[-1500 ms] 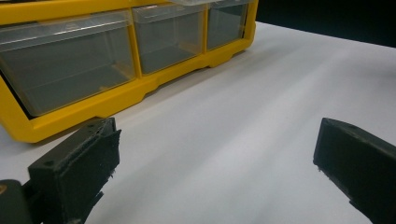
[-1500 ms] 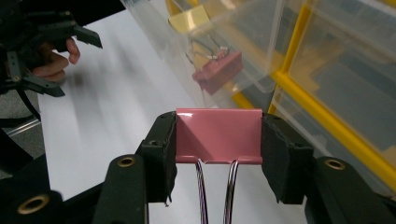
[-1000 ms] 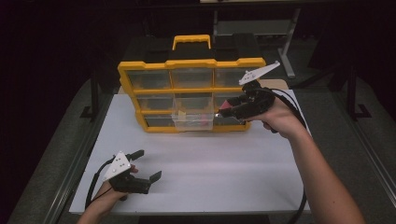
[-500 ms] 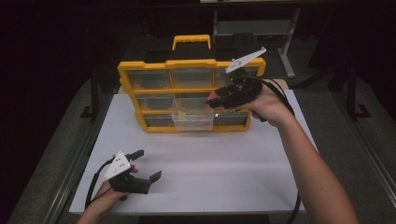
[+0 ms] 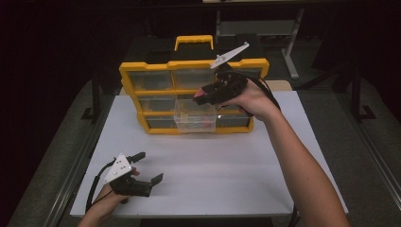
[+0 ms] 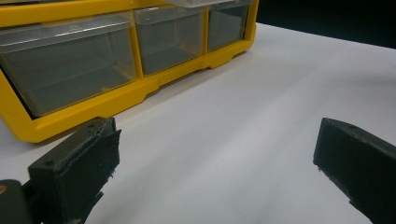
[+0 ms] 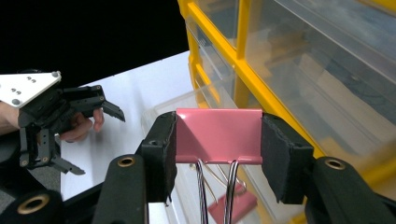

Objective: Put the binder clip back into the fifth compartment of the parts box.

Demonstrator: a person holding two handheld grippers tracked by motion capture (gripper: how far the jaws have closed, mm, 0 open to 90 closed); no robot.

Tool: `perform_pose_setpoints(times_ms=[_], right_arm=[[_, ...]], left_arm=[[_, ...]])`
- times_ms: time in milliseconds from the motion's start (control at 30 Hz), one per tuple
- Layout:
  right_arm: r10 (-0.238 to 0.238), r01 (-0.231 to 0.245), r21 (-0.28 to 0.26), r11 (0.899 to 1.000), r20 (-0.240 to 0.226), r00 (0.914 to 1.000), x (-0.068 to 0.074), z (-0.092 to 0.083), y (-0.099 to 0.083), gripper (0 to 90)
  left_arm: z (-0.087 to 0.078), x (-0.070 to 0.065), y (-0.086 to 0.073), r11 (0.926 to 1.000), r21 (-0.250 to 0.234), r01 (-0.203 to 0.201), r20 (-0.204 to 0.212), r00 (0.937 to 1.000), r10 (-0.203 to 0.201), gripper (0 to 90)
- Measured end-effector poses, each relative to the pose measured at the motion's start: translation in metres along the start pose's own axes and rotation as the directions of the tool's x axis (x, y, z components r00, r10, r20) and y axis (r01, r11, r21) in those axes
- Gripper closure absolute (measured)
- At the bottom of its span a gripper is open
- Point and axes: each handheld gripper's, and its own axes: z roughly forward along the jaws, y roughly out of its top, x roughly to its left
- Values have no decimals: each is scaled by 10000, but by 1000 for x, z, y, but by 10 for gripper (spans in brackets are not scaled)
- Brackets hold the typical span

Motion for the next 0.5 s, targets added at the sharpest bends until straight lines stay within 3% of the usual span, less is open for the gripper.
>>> perform_pose_setpoints(times_ms=[333, 433, 500], right_arm=[[-141, 154, 509, 9986, -262, 9996, -2, 29, 2, 488], [-174, 187, 705, 9973, -189, 9997, -2, 36, 0, 427], [-187, 198, 622, 9979, -185, 9997, -4, 35, 0, 432]], left_arm=[[0, 0, 0, 9999, 37, -123, 32, 9999, 123, 3], [-1, 0, 0, 10000, 13, -57, 27, 10000, 57, 3], [-1, 1, 0, 10000, 9, -84, 28, 10000, 84, 3]])
